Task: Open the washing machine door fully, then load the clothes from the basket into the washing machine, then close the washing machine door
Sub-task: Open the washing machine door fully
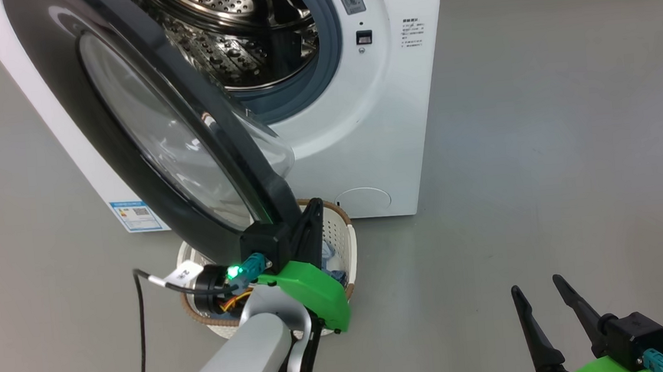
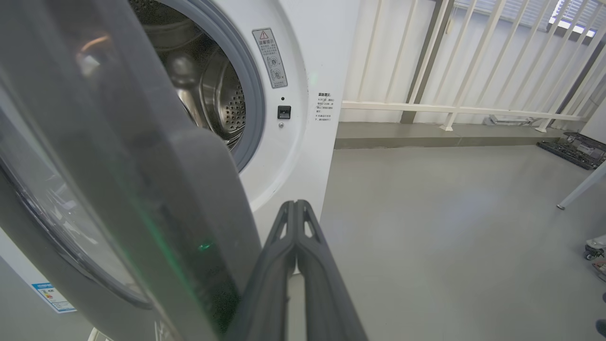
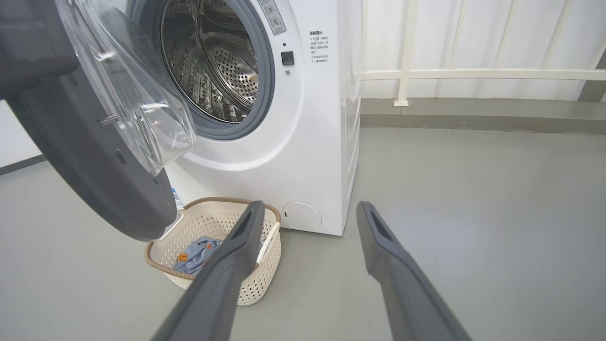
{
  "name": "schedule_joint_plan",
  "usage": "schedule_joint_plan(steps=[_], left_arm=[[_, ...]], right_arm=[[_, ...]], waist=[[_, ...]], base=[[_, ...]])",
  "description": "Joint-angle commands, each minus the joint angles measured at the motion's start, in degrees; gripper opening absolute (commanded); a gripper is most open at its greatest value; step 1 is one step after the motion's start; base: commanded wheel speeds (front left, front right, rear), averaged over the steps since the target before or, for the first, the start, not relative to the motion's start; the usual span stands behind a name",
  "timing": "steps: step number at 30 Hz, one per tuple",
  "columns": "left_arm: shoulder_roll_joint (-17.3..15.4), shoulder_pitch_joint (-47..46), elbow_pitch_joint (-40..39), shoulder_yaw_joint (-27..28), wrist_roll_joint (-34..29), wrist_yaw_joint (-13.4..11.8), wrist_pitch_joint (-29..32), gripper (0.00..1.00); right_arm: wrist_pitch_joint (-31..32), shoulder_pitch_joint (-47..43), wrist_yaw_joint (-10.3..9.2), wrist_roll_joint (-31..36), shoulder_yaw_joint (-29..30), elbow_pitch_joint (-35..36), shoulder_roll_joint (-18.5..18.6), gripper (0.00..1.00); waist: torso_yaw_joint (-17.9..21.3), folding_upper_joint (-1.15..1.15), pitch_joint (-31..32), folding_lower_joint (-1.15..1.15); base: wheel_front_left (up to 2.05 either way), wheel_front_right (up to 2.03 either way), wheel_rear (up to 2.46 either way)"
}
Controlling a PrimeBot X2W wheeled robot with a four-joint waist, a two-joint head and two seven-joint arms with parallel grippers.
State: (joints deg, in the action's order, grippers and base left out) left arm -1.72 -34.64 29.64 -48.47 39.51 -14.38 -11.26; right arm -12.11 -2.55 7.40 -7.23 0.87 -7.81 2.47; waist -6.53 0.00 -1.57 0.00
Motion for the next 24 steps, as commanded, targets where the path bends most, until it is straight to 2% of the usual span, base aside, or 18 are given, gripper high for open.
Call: schedule_joint_plan(steps=[1, 9, 24], left_arm=[[-1.7, -1.3, -0.7, 2.6, 0.6, -0.8, -0.6, 0.0], [-4.0, 1.9, -5.6, 2.1, 0.0, -2.4, -1.0, 0.0], [-8.8, 7.4, -13.9, 3.7, 0.3, -8.1, 0.0, 0.0]], right_arm=[[0.0, 2.1, 0.09, -0.6, -1.3, 1.4, 0.4, 1.0], [-0.2, 2.7, 0.09, -0.6, -1.2, 1.1, 0.4, 1.0], [-0.4, 3.7, 0.09, -0.5, -1.4, 0.6, 0.4, 1.0]], waist=[[0.0, 0.0, -0.1, 0.0], [-0.1, 0.0, -1.2, 0.0], [-0.7, 0.0, -1.9, 0.0]], base=[[0.0, 0.0, 0.0], [0.0, 0.0, 0.0], [0.0, 0.0, 0.0]])
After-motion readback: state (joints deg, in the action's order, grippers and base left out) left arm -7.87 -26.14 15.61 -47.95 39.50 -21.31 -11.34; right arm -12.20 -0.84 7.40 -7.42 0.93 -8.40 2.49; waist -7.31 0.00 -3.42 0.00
